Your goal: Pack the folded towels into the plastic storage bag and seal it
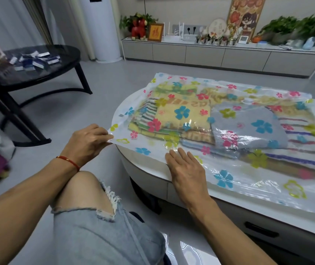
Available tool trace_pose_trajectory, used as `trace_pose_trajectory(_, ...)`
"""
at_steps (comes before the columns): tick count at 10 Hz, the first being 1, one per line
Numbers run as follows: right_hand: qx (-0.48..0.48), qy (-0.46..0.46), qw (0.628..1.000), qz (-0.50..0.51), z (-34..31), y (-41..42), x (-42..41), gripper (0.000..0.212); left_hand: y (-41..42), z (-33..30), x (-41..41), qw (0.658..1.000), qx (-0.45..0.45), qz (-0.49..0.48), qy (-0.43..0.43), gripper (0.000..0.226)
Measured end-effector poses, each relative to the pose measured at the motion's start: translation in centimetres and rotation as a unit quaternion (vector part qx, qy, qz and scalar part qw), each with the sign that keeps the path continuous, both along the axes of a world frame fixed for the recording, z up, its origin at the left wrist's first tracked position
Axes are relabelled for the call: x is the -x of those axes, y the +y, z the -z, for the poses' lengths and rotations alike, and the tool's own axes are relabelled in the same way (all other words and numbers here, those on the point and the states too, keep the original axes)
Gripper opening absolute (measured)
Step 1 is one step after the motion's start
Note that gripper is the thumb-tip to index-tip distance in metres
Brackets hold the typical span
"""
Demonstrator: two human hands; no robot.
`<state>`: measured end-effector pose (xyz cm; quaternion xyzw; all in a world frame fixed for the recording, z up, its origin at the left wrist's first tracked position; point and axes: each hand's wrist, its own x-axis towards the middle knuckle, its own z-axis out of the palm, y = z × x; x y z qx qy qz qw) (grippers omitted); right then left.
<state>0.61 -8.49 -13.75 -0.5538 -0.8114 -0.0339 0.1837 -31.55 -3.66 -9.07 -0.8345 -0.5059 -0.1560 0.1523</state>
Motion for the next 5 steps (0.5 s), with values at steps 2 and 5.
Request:
trace_pose_trajectory(2,-0.025,0.025,0.999,0.0,1.6,-0.2,-0.7,0.03,-0.6,0.7,1.3,0.996,0.012,-0.068,-0.065,0.011)
trace_pose_trajectory(5,0.086,0.237,0.967,-0.028,-0.6,-2.5,-3.2,0.04,-2.1,-0.7,-1.3,0.992,0.104,-0.017,-0.07,0.04)
